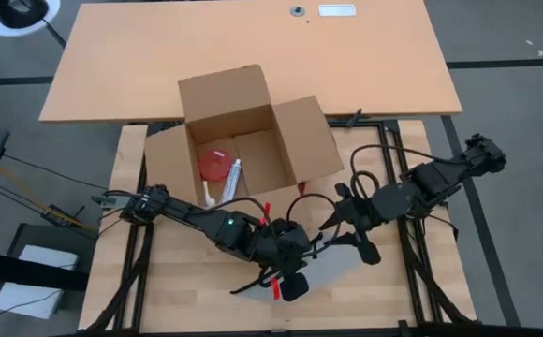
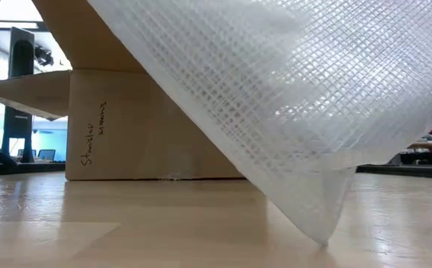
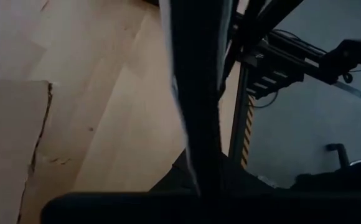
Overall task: Unpack boxes
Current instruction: Open the white zip bag
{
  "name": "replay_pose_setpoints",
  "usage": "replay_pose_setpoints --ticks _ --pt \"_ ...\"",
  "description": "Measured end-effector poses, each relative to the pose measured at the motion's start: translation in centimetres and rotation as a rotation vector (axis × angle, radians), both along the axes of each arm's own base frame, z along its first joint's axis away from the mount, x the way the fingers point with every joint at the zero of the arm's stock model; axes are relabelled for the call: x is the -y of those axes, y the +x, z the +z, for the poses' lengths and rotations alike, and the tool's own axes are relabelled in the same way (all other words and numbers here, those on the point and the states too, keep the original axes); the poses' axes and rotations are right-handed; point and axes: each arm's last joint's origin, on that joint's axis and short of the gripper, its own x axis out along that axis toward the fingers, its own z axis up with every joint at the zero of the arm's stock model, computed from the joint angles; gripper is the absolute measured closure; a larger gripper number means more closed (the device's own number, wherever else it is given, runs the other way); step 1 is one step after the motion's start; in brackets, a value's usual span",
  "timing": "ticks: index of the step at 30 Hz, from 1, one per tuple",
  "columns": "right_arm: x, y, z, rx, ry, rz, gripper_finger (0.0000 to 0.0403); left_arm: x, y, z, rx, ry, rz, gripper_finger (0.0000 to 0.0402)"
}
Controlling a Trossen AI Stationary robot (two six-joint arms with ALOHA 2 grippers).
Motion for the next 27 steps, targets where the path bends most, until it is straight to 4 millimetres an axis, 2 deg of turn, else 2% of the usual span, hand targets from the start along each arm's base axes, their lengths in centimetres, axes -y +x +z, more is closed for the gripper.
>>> replay_pose_setpoints --ticks 8,14,18,23,27 --pt "-0.1 0.8 -0.2 -0.011 0.034 0.063 0.0281 0.0 0.0 0.0 0.002 0.011 -0.009 0.0395" --pt "-0.2 1.0 -0.5 -0.014 0.001 0.082 0.0389 0.0 0.1 0.1 0.011 -0.027 0.035 0.0380" --pt "-0.1 0.8 -0.4 -0.016 0.006 0.078 0.0396 -0.1 0.1 0.1 0.015 -0.028 0.049 0.0343" --pt "0.6 -0.7 0.3 -0.074 -0.051 0.021 0.0400 -0.2 0.0 0.4 0.027 -0.024 0.050 0.0287" --pt "1.2 -1.8 0.5 -0.167 -0.107 -0.049 0.0400 -0.9 -0.2 2.1 0.129 -0.014 0.110 0.0273"
